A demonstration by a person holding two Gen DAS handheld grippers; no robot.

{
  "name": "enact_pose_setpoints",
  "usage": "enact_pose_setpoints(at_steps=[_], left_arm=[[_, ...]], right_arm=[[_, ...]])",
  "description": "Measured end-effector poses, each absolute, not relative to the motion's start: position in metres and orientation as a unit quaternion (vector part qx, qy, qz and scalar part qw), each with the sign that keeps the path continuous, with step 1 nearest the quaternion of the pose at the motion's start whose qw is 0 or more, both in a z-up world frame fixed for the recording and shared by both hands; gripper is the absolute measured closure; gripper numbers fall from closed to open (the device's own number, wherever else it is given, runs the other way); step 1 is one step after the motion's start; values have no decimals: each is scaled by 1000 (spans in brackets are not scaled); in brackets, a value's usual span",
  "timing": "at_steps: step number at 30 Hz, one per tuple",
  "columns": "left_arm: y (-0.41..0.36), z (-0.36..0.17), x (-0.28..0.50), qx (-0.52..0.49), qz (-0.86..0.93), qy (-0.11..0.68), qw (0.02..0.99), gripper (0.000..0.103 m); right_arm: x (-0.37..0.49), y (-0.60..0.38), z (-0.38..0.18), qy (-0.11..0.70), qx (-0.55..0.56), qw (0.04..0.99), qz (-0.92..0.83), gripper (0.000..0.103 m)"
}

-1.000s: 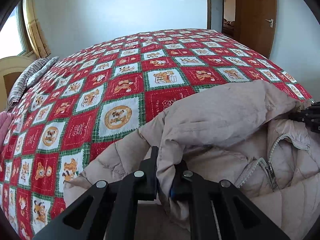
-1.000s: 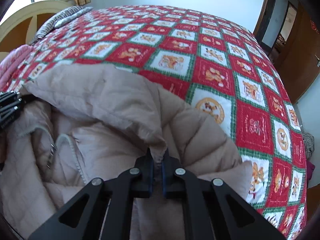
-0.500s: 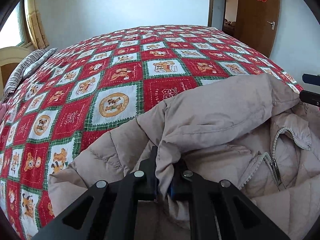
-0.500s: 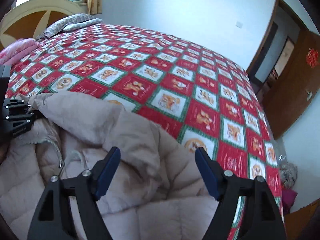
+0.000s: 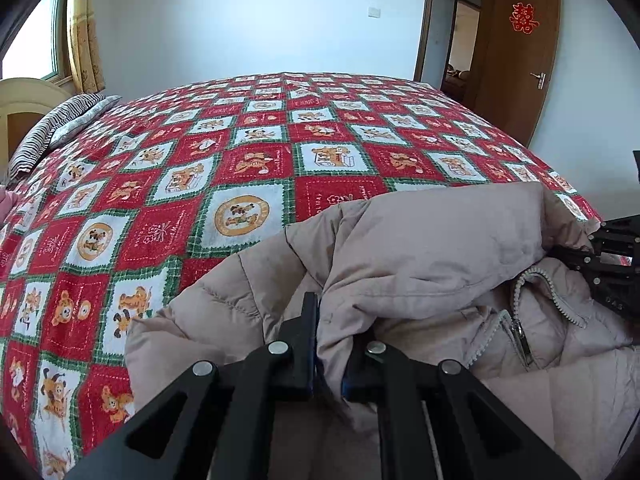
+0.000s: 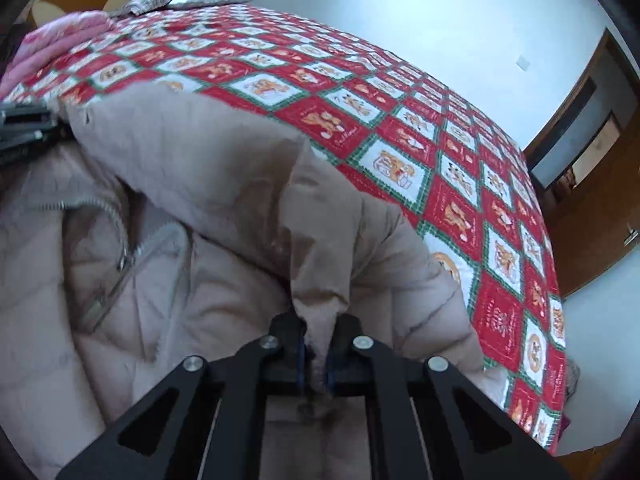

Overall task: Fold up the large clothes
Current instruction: 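Lift the hem with both tools and fold it up toward the collar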

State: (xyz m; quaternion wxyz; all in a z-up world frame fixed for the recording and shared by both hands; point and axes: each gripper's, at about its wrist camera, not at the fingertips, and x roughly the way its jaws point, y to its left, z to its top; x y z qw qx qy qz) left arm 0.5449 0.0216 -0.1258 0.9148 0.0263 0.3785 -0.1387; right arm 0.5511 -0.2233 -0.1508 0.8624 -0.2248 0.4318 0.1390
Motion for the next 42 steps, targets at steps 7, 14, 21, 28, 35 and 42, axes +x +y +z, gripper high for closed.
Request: enact_pose_setpoints(at_steps=[7, 14, 21, 28, 35, 42], left_arm=[[11, -78, 502, 5, -169, 346, 923, 61], [4, -40, 496, 41, -91, 290, 952, 8], [-38, -72, 576, 69, -51, 352, 932, 8], [-48, -143, 603, 115, -29, 423, 898, 8], [-52, -142, 596, 123, -27, 419, 899, 8], [-60, -89, 586, 84, -53, 350, 931, 8]], right_arm=[[552, -231, -175, 425, -228, 867, 125, 94], [553, -235, -177, 422, -204, 874, 128, 94], [545, -226, -180, 407, -229, 877, 114, 92], [530, -251, -134, 403, -127, 896, 136, 61], [544, -240, -75, 353, -19, 928, 120, 41], [589, -227, -145, 448, -16, 888, 98, 49]])
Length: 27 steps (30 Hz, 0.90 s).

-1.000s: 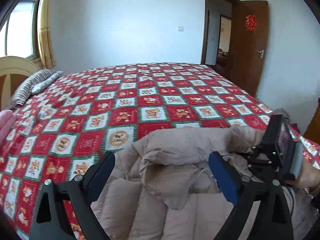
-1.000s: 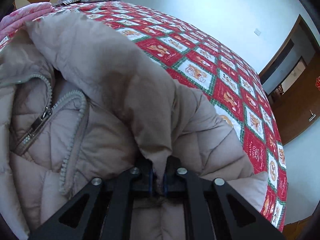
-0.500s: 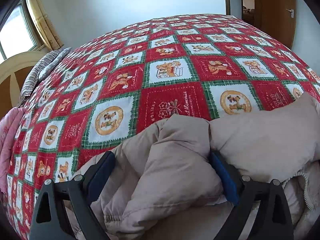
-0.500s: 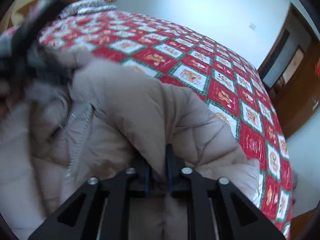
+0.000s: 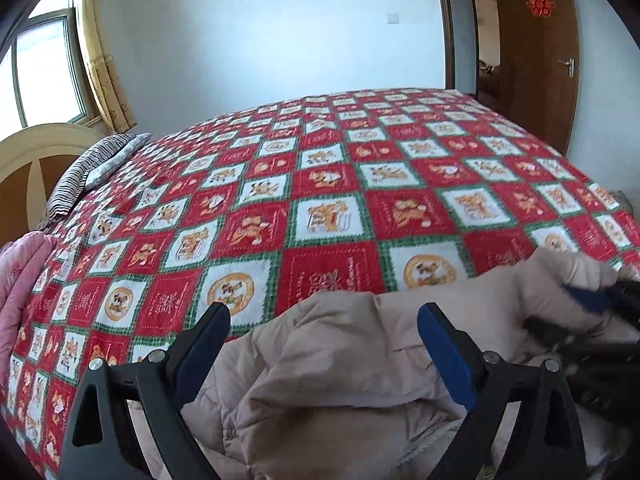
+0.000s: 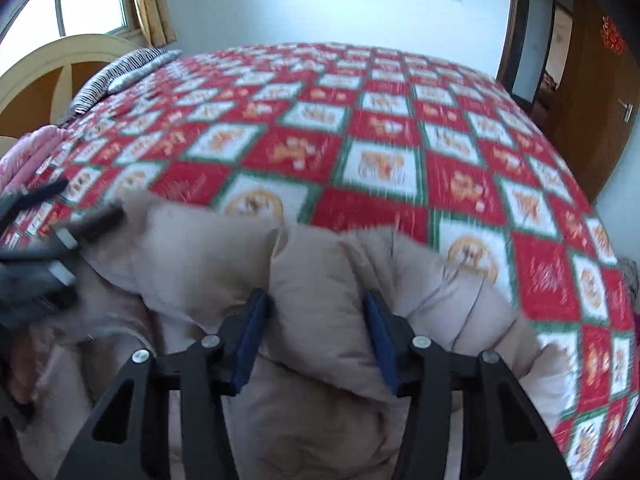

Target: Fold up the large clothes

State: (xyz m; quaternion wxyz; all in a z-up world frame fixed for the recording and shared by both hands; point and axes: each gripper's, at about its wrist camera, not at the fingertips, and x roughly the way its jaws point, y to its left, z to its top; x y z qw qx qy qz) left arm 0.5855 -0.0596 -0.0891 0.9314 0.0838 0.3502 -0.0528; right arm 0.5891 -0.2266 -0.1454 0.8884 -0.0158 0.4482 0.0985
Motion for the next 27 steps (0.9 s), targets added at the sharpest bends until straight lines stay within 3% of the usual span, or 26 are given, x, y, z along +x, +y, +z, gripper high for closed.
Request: enact_pose_setpoints(at_steps=[6, 14, 27], left_arm=[[-59, -145, 618, 75, -29, 429, 899, 6], [-62, -161, 616, 79, -15, 427, 901, 1], [-60, -167, 619, 76, -15, 433, 898, 1]], right_arm=[[581, -241, -162, 451, -2, 886, 106, 49], [584, -239, -174, 450, 7, 886, 109, 47], [584, -234, -177, 447, -7, 889, 96, 46]])
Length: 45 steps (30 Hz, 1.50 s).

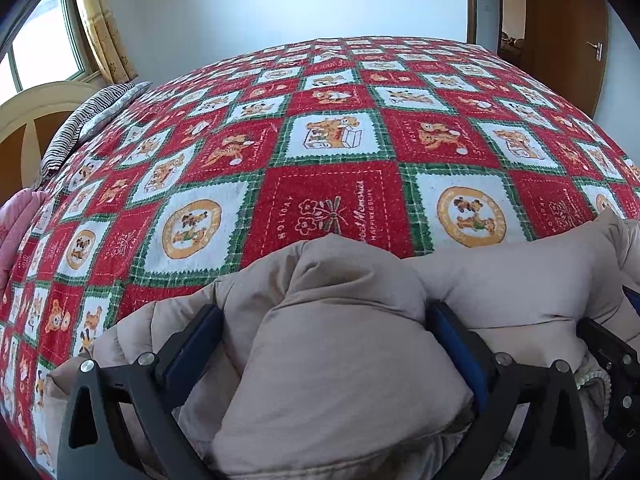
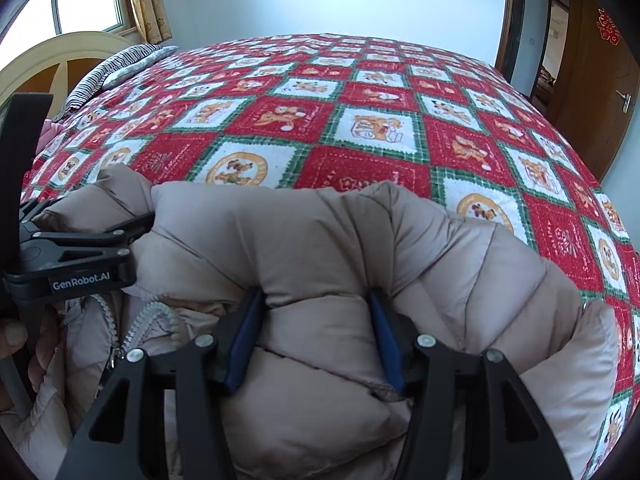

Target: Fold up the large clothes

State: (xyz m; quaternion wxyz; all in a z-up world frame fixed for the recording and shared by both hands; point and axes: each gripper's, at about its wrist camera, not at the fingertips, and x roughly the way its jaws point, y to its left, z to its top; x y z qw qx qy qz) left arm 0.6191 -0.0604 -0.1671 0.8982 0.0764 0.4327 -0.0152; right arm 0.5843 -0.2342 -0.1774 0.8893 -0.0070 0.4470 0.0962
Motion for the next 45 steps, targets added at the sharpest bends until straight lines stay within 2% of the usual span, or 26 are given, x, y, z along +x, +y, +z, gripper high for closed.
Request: enact_pose_setpoints(at_steps=[30, 34, 36, 40, 45], left_arm=[[-63, -169, 622, 84, -10, 435, 897, 0], [-56, -149, 620, 80, -9, 453, 888, 1], [-49, -120, 600, 75, -19, 431, 899, 1], [-20, -70, 537, 81, -40, 374, 923, 1], [29, -58, 441, 89, -49, 364, 926, 1]], right_arm=[[588, -233, -181, 451, -10, 887, 95, 44], [589, -235, -172, 464, -15, 880, 102, 44], [578, -247, -157, 457, -3, 883, 108, 43], [529, -280, -117, 390, 6, 918, 76, 17], [454, -318, -119, 428, 57, 900, 60, 15]])
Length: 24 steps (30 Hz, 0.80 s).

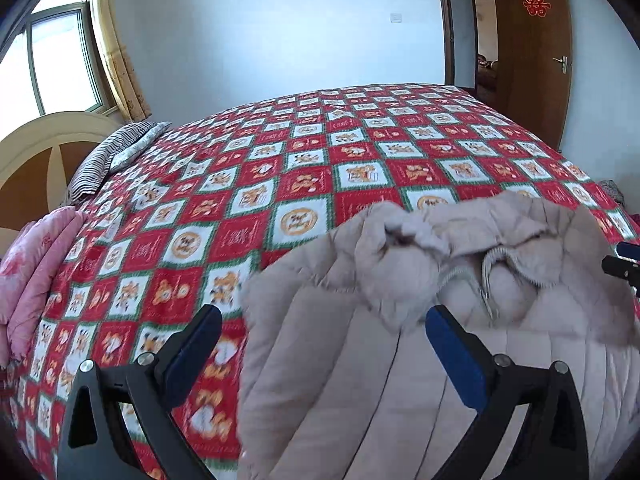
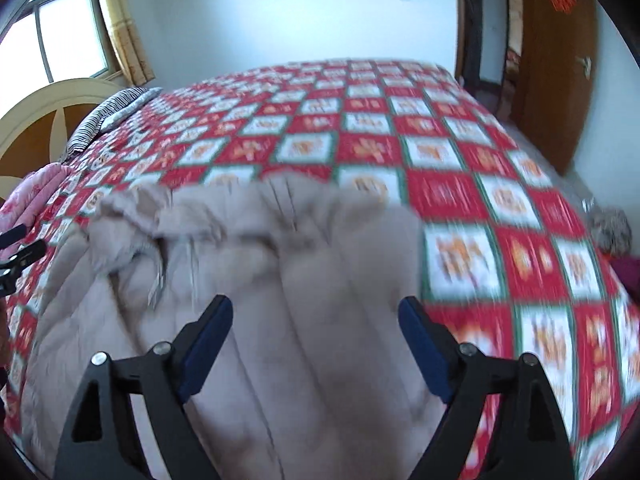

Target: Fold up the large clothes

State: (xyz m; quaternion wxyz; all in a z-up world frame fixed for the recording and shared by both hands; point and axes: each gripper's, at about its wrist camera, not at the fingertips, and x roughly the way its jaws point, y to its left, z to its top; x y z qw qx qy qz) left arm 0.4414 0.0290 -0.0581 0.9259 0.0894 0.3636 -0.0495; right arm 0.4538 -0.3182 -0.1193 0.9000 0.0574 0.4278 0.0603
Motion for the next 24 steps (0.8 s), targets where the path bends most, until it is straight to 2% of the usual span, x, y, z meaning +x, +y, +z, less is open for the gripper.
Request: enact_pose_setpoints(at_steps=[12, 21, 24], left_arm=[[134, -126, 247, 66, -20, 405, 912, 1], [136, -158, 196, 12, -63, 427, 902, 1], [127, -164, 194, 15, -77, 433, 898, 1]], right_arm=[[238, -371, -147, 460, 125, 879, 8, 15], [163, -347, -168, 476, 137, 868, 37, 16], [159, -333, -172, 480, 101, 870, 50, 17]])
